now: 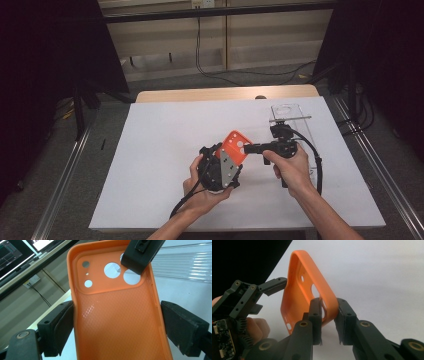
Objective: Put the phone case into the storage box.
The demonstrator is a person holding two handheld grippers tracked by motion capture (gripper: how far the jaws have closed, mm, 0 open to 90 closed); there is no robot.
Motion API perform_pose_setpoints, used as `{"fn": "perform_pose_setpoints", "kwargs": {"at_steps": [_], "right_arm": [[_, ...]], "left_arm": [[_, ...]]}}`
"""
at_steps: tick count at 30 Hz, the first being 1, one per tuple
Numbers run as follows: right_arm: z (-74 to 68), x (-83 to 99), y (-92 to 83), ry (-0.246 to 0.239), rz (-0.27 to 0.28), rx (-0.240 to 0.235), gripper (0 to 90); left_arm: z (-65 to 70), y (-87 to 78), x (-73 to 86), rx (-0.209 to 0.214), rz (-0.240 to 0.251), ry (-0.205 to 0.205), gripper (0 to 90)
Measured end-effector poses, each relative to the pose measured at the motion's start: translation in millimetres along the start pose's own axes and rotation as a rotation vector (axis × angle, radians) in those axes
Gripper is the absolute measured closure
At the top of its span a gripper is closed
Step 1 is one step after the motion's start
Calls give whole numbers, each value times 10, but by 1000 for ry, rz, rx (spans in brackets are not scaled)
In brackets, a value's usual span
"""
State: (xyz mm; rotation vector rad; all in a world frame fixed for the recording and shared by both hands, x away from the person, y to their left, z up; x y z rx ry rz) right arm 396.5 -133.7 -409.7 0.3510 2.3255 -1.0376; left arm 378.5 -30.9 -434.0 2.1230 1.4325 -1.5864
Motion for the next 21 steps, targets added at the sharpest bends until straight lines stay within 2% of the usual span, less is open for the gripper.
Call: {"fn": "perform_pose_setpoints", "kwargs": {"at_steps": [12,17,21], "right_arm": [[-36,-38,-24,6,58,-2,795],[-55,-55,-40,16,84,-12,803],[-83,-73,-44,10,100,-9,806]], "left_arm": [[-17,0,-16,-26,7,-18,144],[-53,16,-24,-11,24,-44,139],[-59,33,-19,-32,19,-47,132]]}}
Point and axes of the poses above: each handheld gripper's, and its own axes: y roughly forward along the jaws, x roughly out of its underside, z roughly to its right, the point moved 9 cm from there along y, roughly forward along the jaws
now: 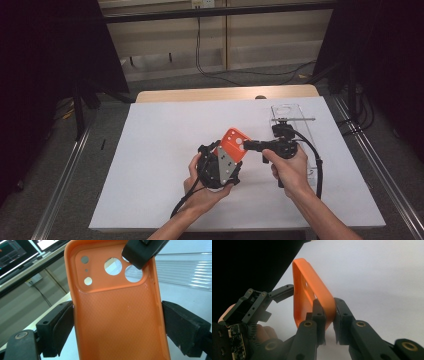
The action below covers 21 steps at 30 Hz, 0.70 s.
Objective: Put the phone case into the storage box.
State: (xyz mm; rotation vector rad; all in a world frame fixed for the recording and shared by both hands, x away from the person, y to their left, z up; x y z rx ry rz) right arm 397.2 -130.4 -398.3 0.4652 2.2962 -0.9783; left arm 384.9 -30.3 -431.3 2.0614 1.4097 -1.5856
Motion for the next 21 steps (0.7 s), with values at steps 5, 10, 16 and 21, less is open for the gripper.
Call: {"fn": "perform_pose_setpoints", "kwargs": {"at_steps": [5,10,16,21], "right_arm": [[21,-18,-4,0,11,-1,809],[44,-23,-16,-12,17,2,810],[69,-43,-37,-17,31,6,811],[84,-52,-56,-35,39,17,811]], "left_arm": [[3,38,-1,-7,-14,-19,124],[5,55,9,32,-39,-70,75],[65,26,-28,146,-7,-134,18],[50,-20,-32,215,23,-205,21]]}}
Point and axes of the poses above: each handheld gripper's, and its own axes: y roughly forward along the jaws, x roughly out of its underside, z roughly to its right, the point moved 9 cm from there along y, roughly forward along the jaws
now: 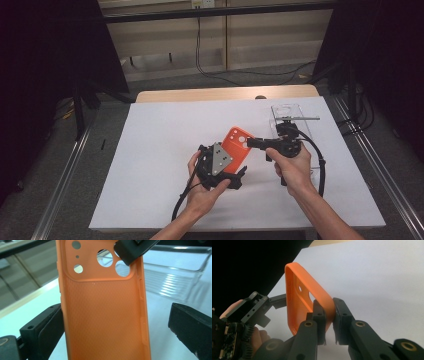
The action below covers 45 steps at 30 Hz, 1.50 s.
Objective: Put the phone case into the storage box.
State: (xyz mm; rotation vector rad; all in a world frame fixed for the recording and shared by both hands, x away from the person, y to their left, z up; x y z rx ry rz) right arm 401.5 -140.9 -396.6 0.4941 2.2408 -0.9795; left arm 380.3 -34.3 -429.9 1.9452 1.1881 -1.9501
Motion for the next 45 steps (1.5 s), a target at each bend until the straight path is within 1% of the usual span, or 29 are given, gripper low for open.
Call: {"fn": "perform_pose_setpoints", "kwargs": {"at_steps": [1,2,3,4,5,6,7,9,13,14,15,16,17,18,21,24,25,28,29,30,32,34,35,38,39,40,42,43,45], "right_arm": [[2,0,1,-5,2,3,811],[1,1,1,-6,2,4,812],[1,3,0,-10,1,7,811],[0,3,0,-14,1,9,811],[-1,4,-1,-15,1,9,811],[-3,4,-2,-18,2,8,812],[-2,2,-8,-22,4,12,811],[1,-9,-18,-36,15,19,811],[19,-25,-38,-41,22,26,811],[24,-26,-42,-43,23,28,811],[34,-31,-46,-50,28,31,811],[38,-35,-54,-50,33,33,811],[40,-42,-62,-58,42,33,811],[40,-49,-74,-68,47,37,811],[27,-62,-102,-84,58,40,811],[27,-77,-125,-103,65,46,811],[31,-80,-131,-103,66,49,811],[54,-96,-158,-110,81,61,811],[65,-104,-169,-115,91,66,811],[71,-112,-185,-113,95,71,811],[81,-132,-212,-110,104,74,811],[92,-152,-241,-111,111,73,811],[98,-163,-260,-111,114,72,811],[127,-231,-320,-121,147,76,811],[144,-253,-340,-125,154,85,811],[158,-268,-352,-128,160,87,811],[194,-301,-386,-117,175,86,812],[210,-310,-396,-119,179,89,811],[226,-322,-413,-121,184,96,811]], "left_arm": [[-11,-5,-2,9,5,-13,22],[-20,-6,1,18,7,-37,21],[-38,-7,13,24,-1,-51,22],[-68,-7,29,12,-8,-68,23],[-92,-9,34,-3,-3,-71,24],[-126,-23,46,-32,-3,-71,26],[-142,-30,48,-47,2,-65,30],[-180,-74,37,-79,38,-62,31],[-247,-130,-3,-95,97,-72,31],[-280,-143,-15,-113,116,-73,32],[-294,-151,-24,-117,128,-77,38],[-299,-155,-35,-108,143,-83,42],[-300,-157,-40,-99,154,-96,40],[-303,-157,-41,-92,159,-99,36],[-317,-161,-13,-86,149,-108,37],[-334,-162,-4,-93,158,-118,37],[-339,-159,-7,-93,165,-128,35],[-380,-162,-15,-117,178,-162,24],[-387,-162,-18,-111,186,-166,21],[-393,-165,-21,-109,193,-164,19],[-414,-177,-23,-120,200,-151,24],[-423,-188,-25,-109,199,-147,25],[-429,-199,-24,-111,194,-143,22],[-432,-259,-33,-106,196,-93,11],[-436,-276,-29,-102,196,-90,8],[-460,-307,-18,-105,197,-98,8],[-510,-350,19,-104,196,-113,8],[-528,-367,45,-98,193,-110,8],[-575,-397,92,-108,196,-109,7]]}}
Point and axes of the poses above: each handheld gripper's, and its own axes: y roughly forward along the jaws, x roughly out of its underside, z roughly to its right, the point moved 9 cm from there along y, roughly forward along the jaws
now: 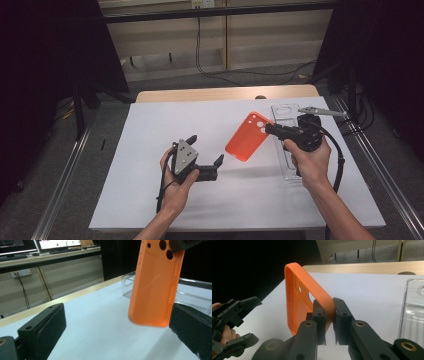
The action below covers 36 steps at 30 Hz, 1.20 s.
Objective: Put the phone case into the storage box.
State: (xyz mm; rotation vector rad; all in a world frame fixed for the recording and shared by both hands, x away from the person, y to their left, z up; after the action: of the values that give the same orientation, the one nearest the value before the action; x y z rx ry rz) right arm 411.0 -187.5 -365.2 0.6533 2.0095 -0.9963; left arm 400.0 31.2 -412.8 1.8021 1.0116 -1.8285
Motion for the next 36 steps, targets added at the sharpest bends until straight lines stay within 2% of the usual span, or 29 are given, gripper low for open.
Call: {"fn": "perform_pose_setpoints", "kwargs": {"at_steps": [4,5,10,11,15,18,19,24,26,28,30,36], "right_arm": [[14,-40,-39,-11,14,6,811],[17,-56,-50,-11,20,7,811],[63,-122,-87,-32,42,19,811],[75,-132,-87,-36,45,19,811],[99,-159,-98,-41,52,21,811],[119,-184,-117,-46,56,24,811],[129,-194,-123,-47,57,28,811],[199,-238,-157,-46,63,43,811],[221,-253,-169,-45,66,50,811],[231,-267,-175,-50,67,51,811],[237,-294,-187,-52,71,50,811],[295,-386,-255,-58,85,62,811]], "left_arm": [[-115,-71,61,-8,-4,-43,14],[-154,-102,83,-21,-17,-52,13],[-292,-239,165,-53,-26,-24,18],[-307,-264,189,-56,-27,-39,18],[-377,-380,284,-74,-42,-45,21],[-418,-484,308,-74,-44,-49,22],[-432,-522,309,-76,-41,-62,22],[-531,-689,325,-112,-25,-75,22],[-569,-725,351,-140,-30,-81,26],[-597,-740,390,-139,-45,-95,27],[-610,-763,415,-140,-49,-86,28],[-654,-871,551,-177,-44,-101,27]]}}
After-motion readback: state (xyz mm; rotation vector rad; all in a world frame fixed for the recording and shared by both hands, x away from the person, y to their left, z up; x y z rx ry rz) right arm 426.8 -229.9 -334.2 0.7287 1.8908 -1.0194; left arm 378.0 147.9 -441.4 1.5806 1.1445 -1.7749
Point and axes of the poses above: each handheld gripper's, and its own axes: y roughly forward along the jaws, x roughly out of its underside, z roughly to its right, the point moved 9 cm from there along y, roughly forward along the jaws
